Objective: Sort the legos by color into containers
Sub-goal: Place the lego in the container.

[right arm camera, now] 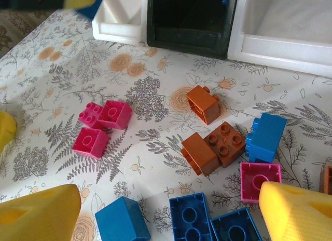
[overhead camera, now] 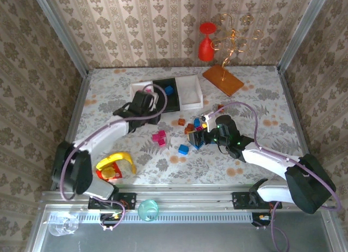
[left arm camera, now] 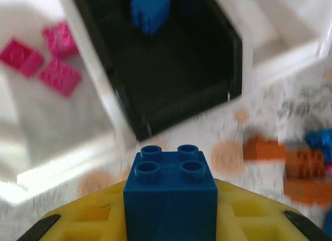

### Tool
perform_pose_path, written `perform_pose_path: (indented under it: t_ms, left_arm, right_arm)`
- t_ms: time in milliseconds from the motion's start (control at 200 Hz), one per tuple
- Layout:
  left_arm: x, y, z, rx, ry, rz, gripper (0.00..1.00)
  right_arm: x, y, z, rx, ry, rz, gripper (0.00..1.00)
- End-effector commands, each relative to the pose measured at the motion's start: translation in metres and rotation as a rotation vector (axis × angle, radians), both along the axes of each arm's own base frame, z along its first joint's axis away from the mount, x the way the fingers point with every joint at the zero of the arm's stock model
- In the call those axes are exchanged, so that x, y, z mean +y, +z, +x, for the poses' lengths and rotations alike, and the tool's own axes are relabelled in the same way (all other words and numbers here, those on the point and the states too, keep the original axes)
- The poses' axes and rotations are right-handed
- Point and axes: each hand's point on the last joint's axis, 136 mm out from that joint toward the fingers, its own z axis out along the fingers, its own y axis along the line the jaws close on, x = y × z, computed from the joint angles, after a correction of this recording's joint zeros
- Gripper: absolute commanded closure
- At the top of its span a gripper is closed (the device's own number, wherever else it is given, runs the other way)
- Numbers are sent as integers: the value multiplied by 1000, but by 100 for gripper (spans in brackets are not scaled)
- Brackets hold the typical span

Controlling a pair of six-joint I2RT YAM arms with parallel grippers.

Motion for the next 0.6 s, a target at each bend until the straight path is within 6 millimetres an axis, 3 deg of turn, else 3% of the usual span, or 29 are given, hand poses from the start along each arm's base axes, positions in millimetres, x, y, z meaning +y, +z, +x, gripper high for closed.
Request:
perform_pose_path:
  t_ms: [0,295,590]
  left_arm:
    - [-10,1,33,-19,-52,43,69]
    - [-29,-35,107,59,-75,111,68]
    - [-26,-59,140,82,-64,239,63]
  right_arm:
    - [-3,7,1,-42,-17,-2,10]
    - [-1,7,0,-32,-11,13,9]
    - [-2,8,-1,-37,-12,7,9]
